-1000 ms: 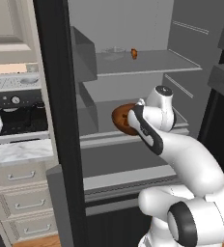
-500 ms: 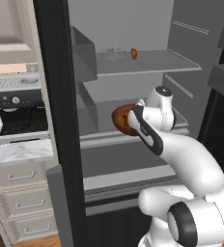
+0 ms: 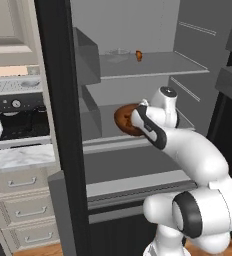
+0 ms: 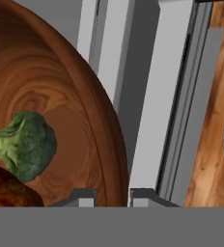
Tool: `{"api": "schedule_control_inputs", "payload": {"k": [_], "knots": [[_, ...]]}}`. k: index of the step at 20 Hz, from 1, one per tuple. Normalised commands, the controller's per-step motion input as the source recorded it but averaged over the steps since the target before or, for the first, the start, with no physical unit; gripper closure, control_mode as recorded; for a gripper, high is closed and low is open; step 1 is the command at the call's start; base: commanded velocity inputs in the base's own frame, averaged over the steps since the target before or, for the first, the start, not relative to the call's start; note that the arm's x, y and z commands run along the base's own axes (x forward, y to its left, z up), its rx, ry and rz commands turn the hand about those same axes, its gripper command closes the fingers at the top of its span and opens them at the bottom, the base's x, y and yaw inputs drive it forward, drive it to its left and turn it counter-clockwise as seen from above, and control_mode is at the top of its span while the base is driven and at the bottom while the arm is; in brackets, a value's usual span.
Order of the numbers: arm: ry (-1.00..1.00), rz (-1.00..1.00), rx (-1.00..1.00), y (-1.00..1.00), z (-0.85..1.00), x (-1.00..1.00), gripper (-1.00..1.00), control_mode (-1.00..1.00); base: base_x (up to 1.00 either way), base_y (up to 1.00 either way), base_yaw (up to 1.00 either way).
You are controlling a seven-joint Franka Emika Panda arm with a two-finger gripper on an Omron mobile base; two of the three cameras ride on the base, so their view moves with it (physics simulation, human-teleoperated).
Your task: Pick the chicken drumstick and broccoli from their plates and place them in the bowl. Then put the bowl in the fridge.
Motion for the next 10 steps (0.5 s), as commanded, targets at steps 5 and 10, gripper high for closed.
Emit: {"api": "schedule_control_inputs", "payload": {"k": [5, 10], "knots": [[-0.04, -0.01, 0.02, 0.01, -0.06, 0.45, 1.00, -1.00, 0.00, 0.00, 0.00], [0.00, 0.00, 0.06, 0.00, -0.16, 0.40, 1.00, -1.00, 0.00, 0.00, 0.00]]}}
